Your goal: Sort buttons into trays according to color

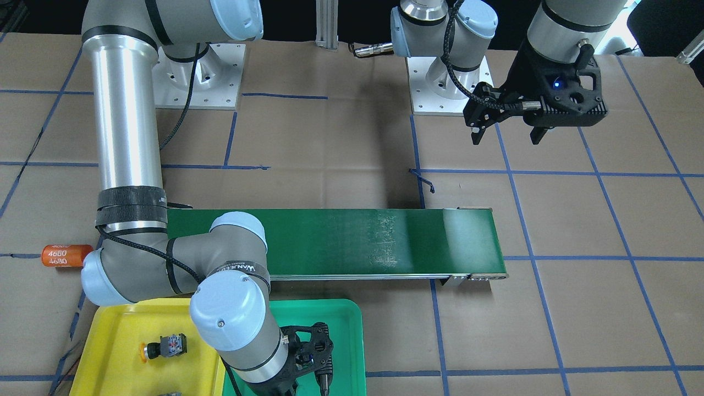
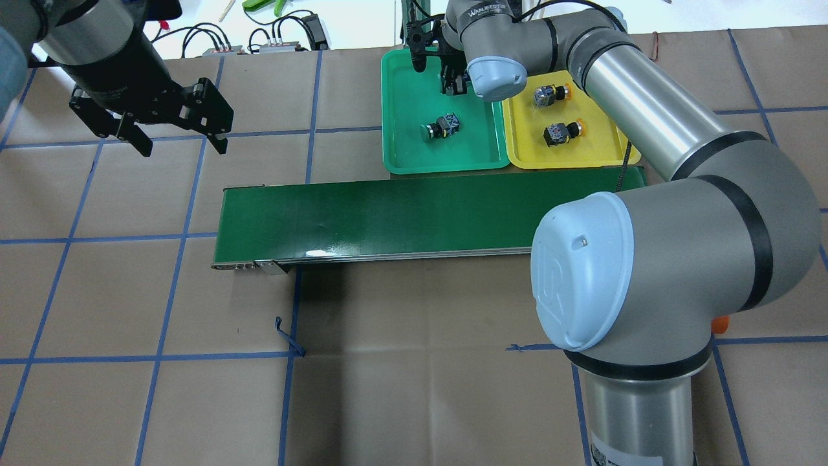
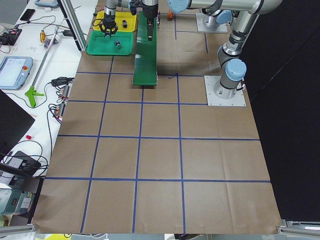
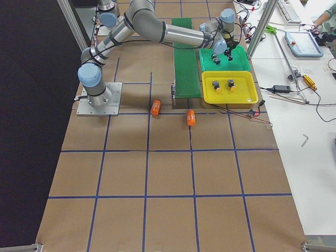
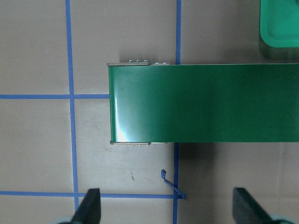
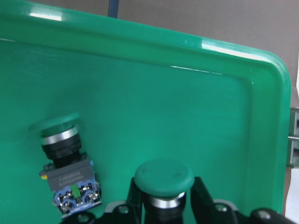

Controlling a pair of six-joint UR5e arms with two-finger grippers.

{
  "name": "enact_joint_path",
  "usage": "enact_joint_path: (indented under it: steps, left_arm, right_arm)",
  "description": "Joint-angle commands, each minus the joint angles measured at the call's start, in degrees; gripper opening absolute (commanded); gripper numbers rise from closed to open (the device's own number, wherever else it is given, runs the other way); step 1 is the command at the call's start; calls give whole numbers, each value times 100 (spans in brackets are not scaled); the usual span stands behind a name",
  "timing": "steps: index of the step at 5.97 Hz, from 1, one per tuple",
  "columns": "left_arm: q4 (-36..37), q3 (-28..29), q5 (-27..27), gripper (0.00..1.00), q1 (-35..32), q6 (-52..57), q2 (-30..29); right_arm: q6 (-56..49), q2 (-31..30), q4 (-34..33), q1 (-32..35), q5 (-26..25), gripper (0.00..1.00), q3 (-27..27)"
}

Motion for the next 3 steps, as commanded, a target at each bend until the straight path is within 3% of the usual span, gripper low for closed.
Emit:
enact_joint_path:
  steps: [1, 2, 3]
  left_arm:
    - [-1, -2, 0, 99, -6, 0, 1]
    - [-1, -2, 0, 99, 3, 0, 1]
    - [-1, -2, 0, 99, 3, 0, 1]
  right_arm:
    - [185, -469, 561, -5, 60, 100, 71]
    - [604, -925, 1523, -23, -140, 100, 98]
    - [1731, -1373, 2638, -75, -621, 100, 194]
